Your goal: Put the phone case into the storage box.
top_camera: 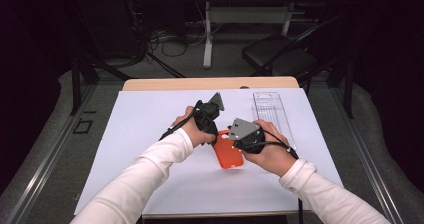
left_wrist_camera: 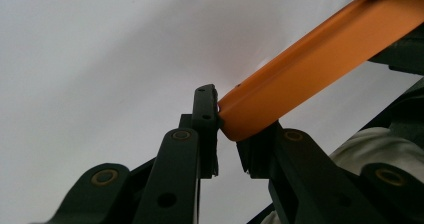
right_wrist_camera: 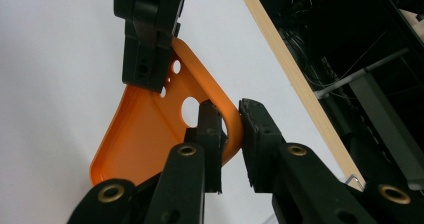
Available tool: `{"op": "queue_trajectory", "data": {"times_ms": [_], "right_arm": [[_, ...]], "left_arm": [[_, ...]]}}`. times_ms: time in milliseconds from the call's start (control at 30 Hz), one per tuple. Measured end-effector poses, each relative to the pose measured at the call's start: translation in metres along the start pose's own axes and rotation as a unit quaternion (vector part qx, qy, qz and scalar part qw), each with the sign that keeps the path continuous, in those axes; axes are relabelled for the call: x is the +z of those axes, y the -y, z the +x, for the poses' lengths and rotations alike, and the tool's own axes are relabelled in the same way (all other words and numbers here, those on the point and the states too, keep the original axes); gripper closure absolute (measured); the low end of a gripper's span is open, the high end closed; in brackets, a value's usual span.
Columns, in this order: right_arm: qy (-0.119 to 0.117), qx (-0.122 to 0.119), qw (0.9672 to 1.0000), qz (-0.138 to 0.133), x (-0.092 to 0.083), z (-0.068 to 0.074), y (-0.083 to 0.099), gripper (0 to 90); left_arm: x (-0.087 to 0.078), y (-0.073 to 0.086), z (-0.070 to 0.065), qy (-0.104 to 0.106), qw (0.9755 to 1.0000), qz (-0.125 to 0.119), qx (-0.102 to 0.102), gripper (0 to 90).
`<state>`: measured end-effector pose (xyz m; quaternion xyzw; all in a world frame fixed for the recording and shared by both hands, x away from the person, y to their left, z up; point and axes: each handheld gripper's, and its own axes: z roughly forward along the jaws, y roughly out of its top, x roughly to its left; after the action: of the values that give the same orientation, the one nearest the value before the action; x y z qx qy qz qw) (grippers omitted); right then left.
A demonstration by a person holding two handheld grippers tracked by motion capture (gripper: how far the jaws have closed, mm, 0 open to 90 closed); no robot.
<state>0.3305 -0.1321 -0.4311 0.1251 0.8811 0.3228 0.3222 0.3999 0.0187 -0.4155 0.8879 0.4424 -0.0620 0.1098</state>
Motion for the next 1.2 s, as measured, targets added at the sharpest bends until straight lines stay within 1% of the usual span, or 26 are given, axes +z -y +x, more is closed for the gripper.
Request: {"op": "queue_trajectory", "data": {"times_ms": [167, 233, 400, 600, 700, 733, 933, 967, 1000, 1033, 1067, 1200], "right_arm": [[-0.001, 0.006, 1.0000, -0.003, 0.000, 0.001, 0.000, 79.8], [0.001, 0.004, 1.0000, -0.001, -0.001, 0.000, 0.000, 79.9], [0.002, 0.009, 0.9999, -0.011, -0.002, -0.002, 0.001, 79.9], [0.000, 0.004, 0.9999, -0.017, -0.002, -0.004, 0.002, 79.9], [0.000, 0.002, 0.9998, -0.022, -0.002, -0.006, 0.003, 79.9], [0.000, 0.002, 0.9998, -0.022, -0.002, -0.006, 0.003, 79.9], [0.000, 0.004, 0.9997, -0.024, -0.002, -0.006, 0.004, 79.9], [0.000, 0.004, 0.9997, -0.024, -0.002, -0.006, 0.004, 79.9], [-0.004, 0.020, 0.9985, -0.051, -0.001, -0.015, 0.010, 79.9], [-0.008, 0.026, 0.9983, -0.051, -0.001, -0.016, 0.011, 79.9], [-0.009, 0.028, 0.9982, -0.053, -0.001, -0.016, 0.011, 79.8], [-0.014, 0.027, 0.9978, -0.059, 0.000, -0.019, 0.014, 79.8]], "left_arm": [[0.000, 0.001, 0.001, 0.003, 1.0000, -0.002, 0.001, 79.1], [-0.001, 0.001, 0.000, 0.002, 1.0000, -0.007, 0.001, 78.9], [-0.003, 0.001, 0.001, 0.005, 0.9999, -0.011, 0.003, 77.6], [-0.004, 0.002, 0.002, 0.001, 0.9997, -0.021, 0.011, 71.6], [-0.005, 0.003, 0.003, -0.003, 0.9994, -0.031, 0.017, 67.5], [-0.005, 0.003, 0.003, -0.003, 0.9994, -0.031, 0.017, 58.8], [-0.005, 0.003, 0.003, -0.003, 0.9994, -0.031, 0.017, 58.8], [-0.007, 0.006, 0.004, 0.010, 0.9982, -0.051, 0.030, 58.8], [-0.007, 0.006, 0.003, 0.010, 0.9982, -0.050, 0.033, 56.8], [-0.007, 0.006, 0.002, 0.011, 0.9983, -0.047, 0.033, 56.5], [-0.006, 0.007, 0.001, 0.012, 0.9981, -0.047, 0.036, 56.3], [-0.006, 0.006, -0.002, 0.008, 0.9977, -0.053, 0.043, 54.2]]}}
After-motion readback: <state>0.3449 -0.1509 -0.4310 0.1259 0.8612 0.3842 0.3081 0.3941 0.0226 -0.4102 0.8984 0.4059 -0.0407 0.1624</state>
